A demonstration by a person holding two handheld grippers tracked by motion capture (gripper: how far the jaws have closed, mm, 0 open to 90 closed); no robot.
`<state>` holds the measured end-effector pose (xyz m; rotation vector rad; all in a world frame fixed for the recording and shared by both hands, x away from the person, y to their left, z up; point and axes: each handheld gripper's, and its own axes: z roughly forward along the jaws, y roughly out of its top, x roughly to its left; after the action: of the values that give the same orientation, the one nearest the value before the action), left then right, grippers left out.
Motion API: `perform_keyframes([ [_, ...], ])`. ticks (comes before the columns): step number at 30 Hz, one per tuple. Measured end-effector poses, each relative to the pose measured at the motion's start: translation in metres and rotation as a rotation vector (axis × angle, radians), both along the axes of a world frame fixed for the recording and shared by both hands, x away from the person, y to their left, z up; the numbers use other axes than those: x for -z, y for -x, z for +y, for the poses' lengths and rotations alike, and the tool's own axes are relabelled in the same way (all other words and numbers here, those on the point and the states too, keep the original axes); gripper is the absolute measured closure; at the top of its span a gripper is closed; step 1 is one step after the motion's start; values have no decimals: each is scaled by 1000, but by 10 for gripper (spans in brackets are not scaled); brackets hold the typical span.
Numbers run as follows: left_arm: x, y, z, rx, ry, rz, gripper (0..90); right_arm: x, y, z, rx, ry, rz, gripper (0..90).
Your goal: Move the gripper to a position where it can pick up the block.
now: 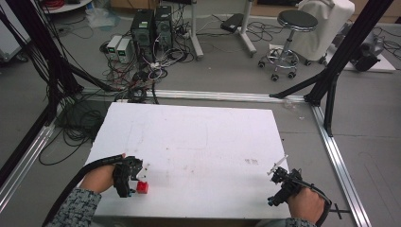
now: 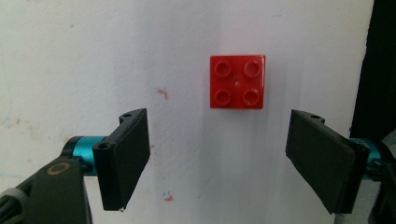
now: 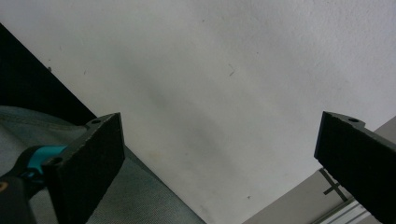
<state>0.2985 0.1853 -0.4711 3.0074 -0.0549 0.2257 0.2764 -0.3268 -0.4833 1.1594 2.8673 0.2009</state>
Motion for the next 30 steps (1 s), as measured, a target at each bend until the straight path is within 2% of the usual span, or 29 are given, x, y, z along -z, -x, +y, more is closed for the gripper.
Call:
perform_keyframes([
  [4, 7, 1, -13, 27, -11, 17, 221, 0, 0, 1, 0, 1, 0, 11],
  [9, 14, 0, -20, 40, -25, 30, 221, 0, 0, 0, -2, -1, -1, 11],
  [12, 20, 0, -22, 42, -35, 45, 221, 1, 0, 1, -1, -2, 0, 11],
  [19, 32, -2, -26, 33, -93, 45, 221, 2, 0, 1, -1, -4, 2, 11],
  [25, 41, -4, -30, 31, -111, 72, 222, 3, -1, 3, -4, -5, 9, 11],
  [30, 44, -6, -30, 22, -114, 75, 222, 2, -1, 2, -3, -3, 8, 11],
])
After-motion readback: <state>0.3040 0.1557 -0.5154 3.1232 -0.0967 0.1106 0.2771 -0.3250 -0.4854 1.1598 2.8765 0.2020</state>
